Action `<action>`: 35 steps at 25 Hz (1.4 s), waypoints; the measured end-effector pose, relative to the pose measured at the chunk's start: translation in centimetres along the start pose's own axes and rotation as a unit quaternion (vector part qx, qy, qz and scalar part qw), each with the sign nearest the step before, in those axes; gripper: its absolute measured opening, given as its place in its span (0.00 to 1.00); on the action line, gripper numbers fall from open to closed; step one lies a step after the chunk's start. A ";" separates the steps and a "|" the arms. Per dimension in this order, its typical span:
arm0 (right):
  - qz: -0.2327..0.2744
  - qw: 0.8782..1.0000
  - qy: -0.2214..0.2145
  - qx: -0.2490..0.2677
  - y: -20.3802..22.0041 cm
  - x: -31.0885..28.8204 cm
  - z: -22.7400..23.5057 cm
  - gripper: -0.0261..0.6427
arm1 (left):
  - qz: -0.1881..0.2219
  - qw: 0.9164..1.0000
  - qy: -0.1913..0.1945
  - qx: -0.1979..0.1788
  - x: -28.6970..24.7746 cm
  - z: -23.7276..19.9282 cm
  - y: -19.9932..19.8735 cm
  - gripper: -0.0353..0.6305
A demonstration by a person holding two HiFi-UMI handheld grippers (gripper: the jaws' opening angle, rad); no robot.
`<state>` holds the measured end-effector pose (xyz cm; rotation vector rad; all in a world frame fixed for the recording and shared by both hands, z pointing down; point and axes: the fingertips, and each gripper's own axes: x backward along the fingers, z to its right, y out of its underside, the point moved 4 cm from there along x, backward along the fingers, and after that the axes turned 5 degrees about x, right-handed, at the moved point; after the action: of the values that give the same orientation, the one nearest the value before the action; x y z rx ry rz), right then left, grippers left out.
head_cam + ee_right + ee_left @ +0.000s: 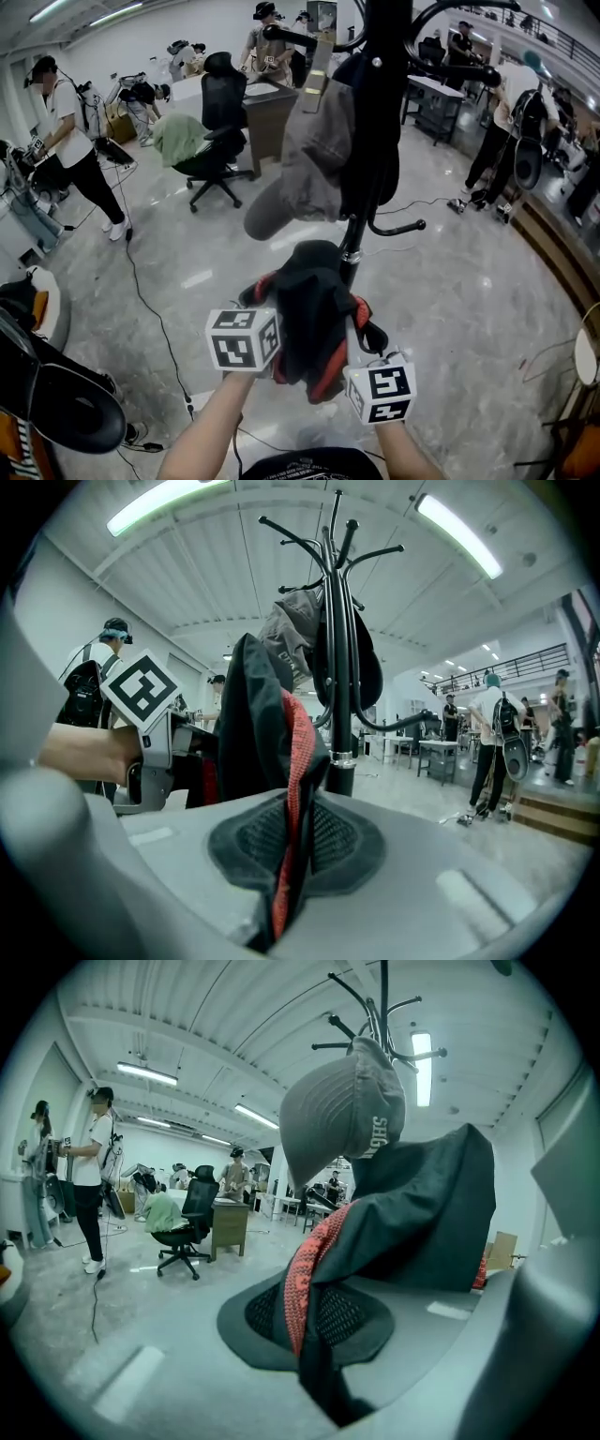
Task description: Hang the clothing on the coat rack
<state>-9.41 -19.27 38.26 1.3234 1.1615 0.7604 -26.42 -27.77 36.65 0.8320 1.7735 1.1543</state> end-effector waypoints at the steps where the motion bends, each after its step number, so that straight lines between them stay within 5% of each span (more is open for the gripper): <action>1: -0.002 1.000 -0.002 0.000 0.1 -0.2 0.0 0.07 | -0.002 1.000 0.000 -0.001 -0.1 0.0 0.2 0.09; 35: -0.045 0.999 -0.021 -0.016 4.4 -3.3 1.1 0.07 | -0.058 0.998 0.008 0.005 -3.9 0.6 4.6 0.09</action>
<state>-8.57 -22.01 43.01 1.2470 1.1631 0.6796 -23.81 -29.21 41.95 0.7171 1.8181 1.0802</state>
